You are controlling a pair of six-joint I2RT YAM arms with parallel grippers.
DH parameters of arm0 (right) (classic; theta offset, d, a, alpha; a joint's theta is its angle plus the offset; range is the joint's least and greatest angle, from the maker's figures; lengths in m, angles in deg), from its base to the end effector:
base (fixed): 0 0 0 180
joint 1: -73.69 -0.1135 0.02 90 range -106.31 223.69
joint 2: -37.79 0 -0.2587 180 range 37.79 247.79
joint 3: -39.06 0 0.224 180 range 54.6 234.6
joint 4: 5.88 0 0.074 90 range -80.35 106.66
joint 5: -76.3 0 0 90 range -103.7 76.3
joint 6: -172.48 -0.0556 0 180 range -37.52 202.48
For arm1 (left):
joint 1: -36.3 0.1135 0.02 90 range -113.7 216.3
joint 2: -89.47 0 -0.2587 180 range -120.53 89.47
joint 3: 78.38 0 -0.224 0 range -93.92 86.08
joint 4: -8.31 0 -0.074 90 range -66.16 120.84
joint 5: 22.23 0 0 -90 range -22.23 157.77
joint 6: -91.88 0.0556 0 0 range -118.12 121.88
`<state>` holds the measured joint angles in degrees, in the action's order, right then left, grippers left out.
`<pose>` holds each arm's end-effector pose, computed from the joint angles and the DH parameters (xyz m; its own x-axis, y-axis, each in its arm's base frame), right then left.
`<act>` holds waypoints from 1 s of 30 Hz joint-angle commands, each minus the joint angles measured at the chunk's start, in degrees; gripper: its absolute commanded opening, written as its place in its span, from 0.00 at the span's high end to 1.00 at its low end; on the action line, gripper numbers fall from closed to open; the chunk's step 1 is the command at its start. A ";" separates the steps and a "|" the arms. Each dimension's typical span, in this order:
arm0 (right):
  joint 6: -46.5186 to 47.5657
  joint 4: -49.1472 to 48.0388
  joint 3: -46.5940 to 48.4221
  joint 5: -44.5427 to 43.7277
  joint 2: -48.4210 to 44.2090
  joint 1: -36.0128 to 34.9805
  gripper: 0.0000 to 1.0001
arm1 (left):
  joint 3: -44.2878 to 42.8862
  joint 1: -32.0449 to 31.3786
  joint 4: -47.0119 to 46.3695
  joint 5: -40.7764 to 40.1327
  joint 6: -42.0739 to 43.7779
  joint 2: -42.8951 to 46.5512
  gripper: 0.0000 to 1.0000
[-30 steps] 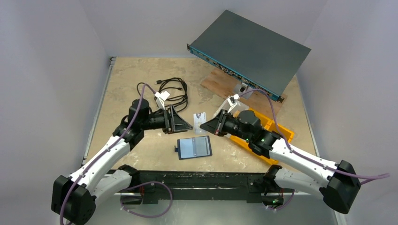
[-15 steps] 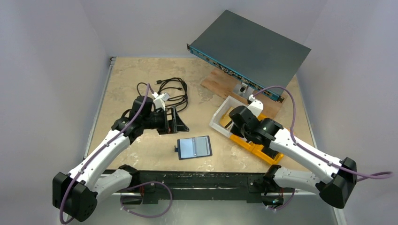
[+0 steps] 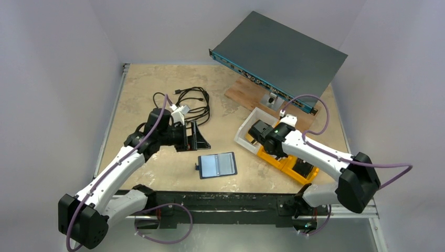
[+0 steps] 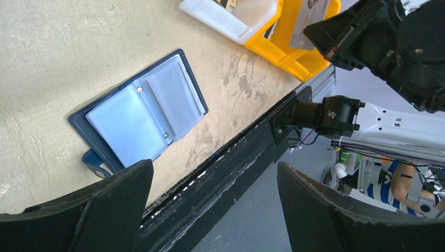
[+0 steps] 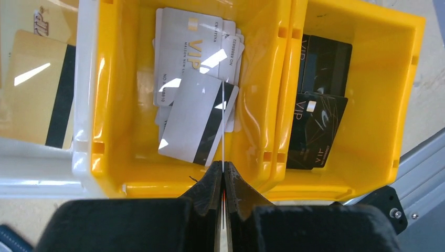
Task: Take the credit cards out of the card holder
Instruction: Place the credit card in the storage box.
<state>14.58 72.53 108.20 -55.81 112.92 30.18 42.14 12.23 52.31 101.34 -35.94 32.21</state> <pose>0.1618 0.1021 0.2255 -0.7008 0.2825 -0.6550 0.4945 0.8542 -0.1607 0.1643 -0.1071 0.2596 -0.9198 -0.1487 -0.3632 0.1928 0.6347 -0.7483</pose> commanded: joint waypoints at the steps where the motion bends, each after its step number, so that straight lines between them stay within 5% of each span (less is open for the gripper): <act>1: -1.01 1.72 3.55 -6.07 2.89 0.59 1.00 | -1.07 -0.01 -0.17 -0.26 0.74 1.90 0.12; 5: -0.48 1.58 4.71 -7.33 5.47 1.05 0.99 | -0.79 -0.01 0.12 -0.32 0.73 2.28 0.12; 11: 0.81 0.98 5.59 -7.19 7.50 1.15 0.84 | -0.73 -0.01 0.78 -0.38 0.90 2.83 0.12; 20: 10.09 -7.89 5.45 -1.38 2.73 1.20 0.71 | 0.29 0.01 0.00 -0.34 0.47 2.74 0.12; 30: 14.04 -13.20 4.50 5.49 -1.39 1.14 0.68 | 2.09 -0.17 -1.82 0.39 -0.48 2.00 0.12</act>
<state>26.32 62.34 111.87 -53.03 113.55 31.10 43.25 12.23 53.03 101.34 -36.00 34.20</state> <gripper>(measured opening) 0.321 0.880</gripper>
